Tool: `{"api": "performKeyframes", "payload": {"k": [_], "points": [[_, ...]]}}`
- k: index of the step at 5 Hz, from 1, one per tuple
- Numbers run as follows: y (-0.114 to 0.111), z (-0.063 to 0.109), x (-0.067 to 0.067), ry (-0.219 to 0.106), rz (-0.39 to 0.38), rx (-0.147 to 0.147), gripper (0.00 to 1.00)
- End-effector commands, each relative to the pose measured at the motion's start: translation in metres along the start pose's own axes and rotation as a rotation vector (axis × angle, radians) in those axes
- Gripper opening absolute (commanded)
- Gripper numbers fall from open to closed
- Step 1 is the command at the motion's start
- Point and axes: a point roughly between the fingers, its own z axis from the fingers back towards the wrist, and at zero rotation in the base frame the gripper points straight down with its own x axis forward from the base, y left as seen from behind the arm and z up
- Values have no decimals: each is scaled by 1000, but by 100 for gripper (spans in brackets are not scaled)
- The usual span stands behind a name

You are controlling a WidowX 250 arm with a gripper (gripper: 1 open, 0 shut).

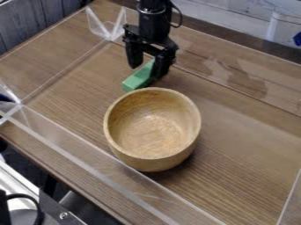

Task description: Put the green block in the brown bowl

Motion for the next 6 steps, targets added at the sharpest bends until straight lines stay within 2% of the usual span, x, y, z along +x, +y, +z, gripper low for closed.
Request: {"api": "performKeyframes", "payload": {"k": [1, 6], "points": [[4, 22, 8, -73, 6, 29, 100], [7, -4, 14, -33, 20, 17, 100]]}}
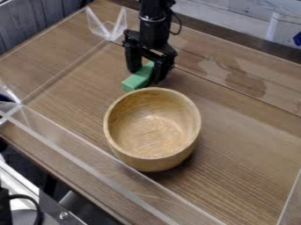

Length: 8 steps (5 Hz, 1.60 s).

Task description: Put the green block in the brown bowl

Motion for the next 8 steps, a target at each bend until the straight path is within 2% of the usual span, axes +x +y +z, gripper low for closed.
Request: {"api": "performKeyframes", "payload": {"k": [1, 2, 3, 5, 6, 7, 8], "points": [[6, 14, 9, -52, 14, 16, 100], [7, 11, 9, -50, 17, 12, 0], [6, 16, 7, -58, 19, 5, 0], [5, 41, 0, -100, 26, -7, 0], [3, 75, -10, -164, 29, -8, 0], [-4, 101, -22, -208, 26, -12, 0], [-15, 100, -41, -199, 15, -24, 0]]}}
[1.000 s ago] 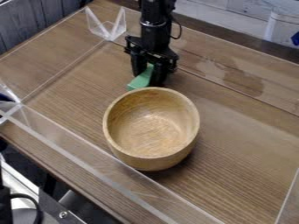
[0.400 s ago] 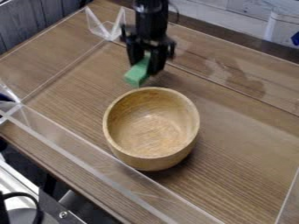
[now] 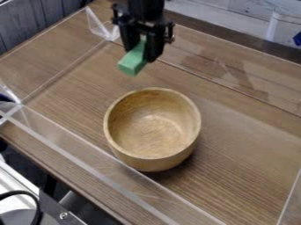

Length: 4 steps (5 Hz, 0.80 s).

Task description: Put the green block in the brown bowl

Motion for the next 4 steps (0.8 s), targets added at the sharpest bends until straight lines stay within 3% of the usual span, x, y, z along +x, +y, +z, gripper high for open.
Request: {"api": "performKeyframes", "payload": {"k": [1, 2, 4], "points": [[-10, 16, -13, -46, -10, 3, 0], [-21, 11, -31, -23, -20, -5, 0], [-38, -4, -54, 22, -50, -10, 0]]}}
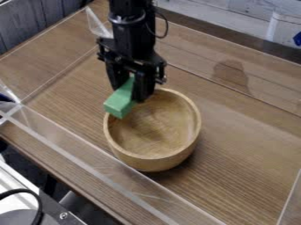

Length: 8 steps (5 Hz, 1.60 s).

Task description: Put the green block in the brown bowl

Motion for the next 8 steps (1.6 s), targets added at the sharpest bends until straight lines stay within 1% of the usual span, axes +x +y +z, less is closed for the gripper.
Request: {"api": "performKeyframes", "payload": {"k": [1, 3, 4, 6, 8], "points": [[-5, 5, 0, -37, -12, 12, 0], [-12, -9, -6, -10, -27, 8, 0], [-15, -16, -7, 2, -34, 0, 0], [-23, -21, -5, 8, -50, -17, 0], [-27, -24, -4, 16, -57, -26, 0]]}}
